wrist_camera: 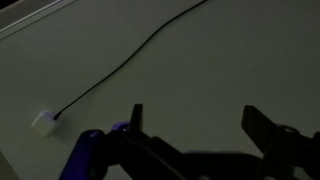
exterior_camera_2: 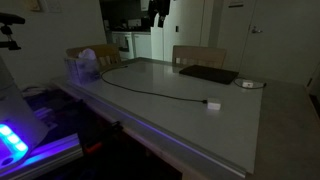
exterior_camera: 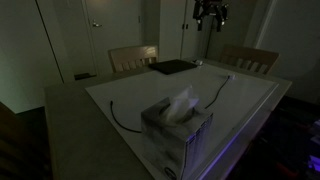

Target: Coil up the phone charger

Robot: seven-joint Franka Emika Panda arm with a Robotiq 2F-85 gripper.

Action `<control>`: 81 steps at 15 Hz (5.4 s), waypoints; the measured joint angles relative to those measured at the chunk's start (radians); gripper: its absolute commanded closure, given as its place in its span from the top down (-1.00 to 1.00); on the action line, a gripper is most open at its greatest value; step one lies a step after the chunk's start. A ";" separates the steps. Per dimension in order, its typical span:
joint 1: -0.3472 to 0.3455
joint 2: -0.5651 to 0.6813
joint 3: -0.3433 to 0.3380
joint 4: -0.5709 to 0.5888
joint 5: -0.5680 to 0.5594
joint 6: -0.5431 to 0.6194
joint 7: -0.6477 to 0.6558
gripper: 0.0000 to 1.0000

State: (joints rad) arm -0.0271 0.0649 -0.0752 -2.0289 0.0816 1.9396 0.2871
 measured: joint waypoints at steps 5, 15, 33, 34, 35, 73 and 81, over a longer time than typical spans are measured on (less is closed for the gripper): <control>-0.012 0.006 -0.011 -0.016 0.007 0.009 0.021 1.00; -0.035 0.048 -0.067 -0.016 -0.153 0.042 0.260 1.00; -0.167 0.157 -0.165 -0.054 -0.118 0.275 0.087 1.00; -0.167 0.166 -0.167 -0.056 -0.131 0.313 0.090 1.00; -0.168 0.176 -0.171 -0.057 -0.137 0.344 0.090 1.00; -0.326 0.548 -0.163 0.155 0.148 0.386 -0.098 1.00; -0.328 0.578 -0.173 0.175 0.121 0.336 -0.086 1.00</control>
State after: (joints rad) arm -0.3547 0.6433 -0.2484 -1.8535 0.2027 2.2752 0.2014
